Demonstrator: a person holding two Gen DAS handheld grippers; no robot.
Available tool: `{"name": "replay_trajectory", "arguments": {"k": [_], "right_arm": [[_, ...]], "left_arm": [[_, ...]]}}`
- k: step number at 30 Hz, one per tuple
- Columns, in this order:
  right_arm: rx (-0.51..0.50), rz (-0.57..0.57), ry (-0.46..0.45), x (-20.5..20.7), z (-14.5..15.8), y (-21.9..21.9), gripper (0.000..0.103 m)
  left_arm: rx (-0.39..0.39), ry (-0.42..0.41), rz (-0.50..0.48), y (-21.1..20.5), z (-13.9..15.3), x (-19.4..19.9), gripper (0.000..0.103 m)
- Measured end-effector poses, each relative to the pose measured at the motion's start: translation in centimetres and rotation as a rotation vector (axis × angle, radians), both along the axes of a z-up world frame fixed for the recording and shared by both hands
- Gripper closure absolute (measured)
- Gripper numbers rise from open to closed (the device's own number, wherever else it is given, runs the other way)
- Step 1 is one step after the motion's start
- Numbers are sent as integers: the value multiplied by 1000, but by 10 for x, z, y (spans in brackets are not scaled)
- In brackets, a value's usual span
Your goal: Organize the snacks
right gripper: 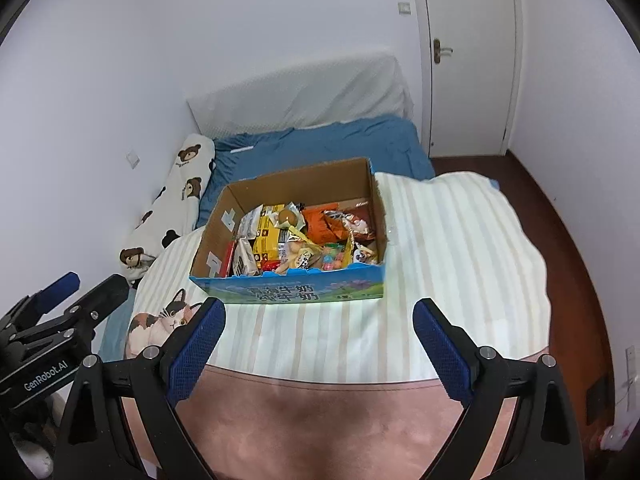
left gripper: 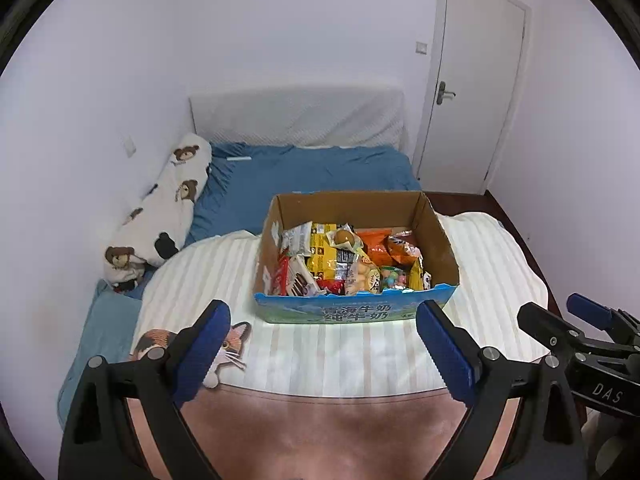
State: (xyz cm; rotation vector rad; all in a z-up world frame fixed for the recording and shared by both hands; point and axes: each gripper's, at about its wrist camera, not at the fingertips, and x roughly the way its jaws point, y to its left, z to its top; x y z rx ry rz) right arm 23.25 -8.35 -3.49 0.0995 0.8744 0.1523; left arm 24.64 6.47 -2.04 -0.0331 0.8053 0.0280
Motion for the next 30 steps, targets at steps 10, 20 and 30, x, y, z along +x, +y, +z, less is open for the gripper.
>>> {"name": "replay_trajectory", "arguments": {"k": [10,20,30], "right_arm": [[-60,-7,-89,-52,33,2,6],[-89,-8,-153,-82,57,6,6],[-102,-45,-153,-73,56,5,2]], "left_arm": [[11,-24,8,-3,14,-37,8],[4,-68,48,7,28,-55,8],[-20,-72,55,9,22,-47,8]]}}
